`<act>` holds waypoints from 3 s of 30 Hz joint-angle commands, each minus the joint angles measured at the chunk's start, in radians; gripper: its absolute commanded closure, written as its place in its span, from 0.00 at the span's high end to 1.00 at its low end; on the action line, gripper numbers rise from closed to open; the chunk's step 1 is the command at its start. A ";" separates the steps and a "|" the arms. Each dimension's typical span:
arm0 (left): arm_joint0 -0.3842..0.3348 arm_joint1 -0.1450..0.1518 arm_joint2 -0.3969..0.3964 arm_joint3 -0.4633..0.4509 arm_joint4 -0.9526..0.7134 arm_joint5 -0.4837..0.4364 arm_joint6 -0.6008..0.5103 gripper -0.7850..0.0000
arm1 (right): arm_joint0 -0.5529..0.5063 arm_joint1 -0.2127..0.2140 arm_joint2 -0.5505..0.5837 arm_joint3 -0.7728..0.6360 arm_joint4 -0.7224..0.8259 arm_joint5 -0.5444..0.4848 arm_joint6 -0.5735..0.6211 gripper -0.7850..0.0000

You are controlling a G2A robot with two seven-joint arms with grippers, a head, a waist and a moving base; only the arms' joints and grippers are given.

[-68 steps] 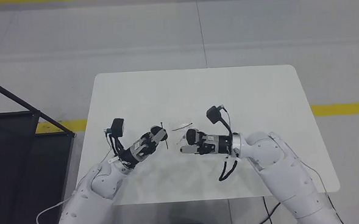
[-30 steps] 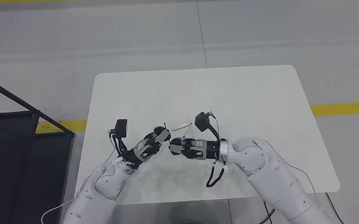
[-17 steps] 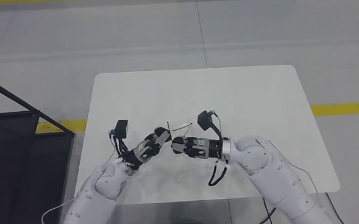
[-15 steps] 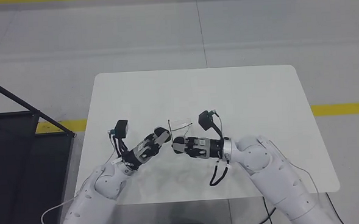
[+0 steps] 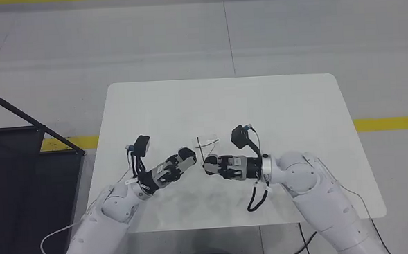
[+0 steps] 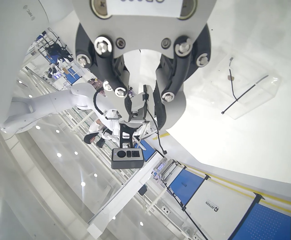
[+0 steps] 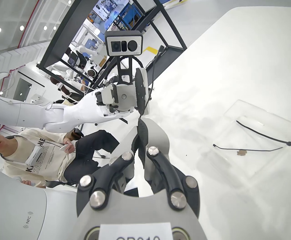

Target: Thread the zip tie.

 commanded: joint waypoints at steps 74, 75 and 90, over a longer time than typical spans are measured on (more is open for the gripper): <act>-0.051 0.028 0.047 0.028 -0.220 0.000 -0.233 0.01 | 0.034 0.038 -0.079 -0.038 -0.025 -0.038 0.035 0.00; -0.051 0.028 0.047 0.027 -0.219 0.000 -0.233 0.01 | 0.035 0.038 -0.080 -0.038 -0.025 -0.037 0.035 0.00; -0.049 0.027 0.045 0.028 -0.213 0.000 -0.221 0.00 | 0.045 0.041 -0.094 -0.035 -0.021 -0.030 0.035 0.00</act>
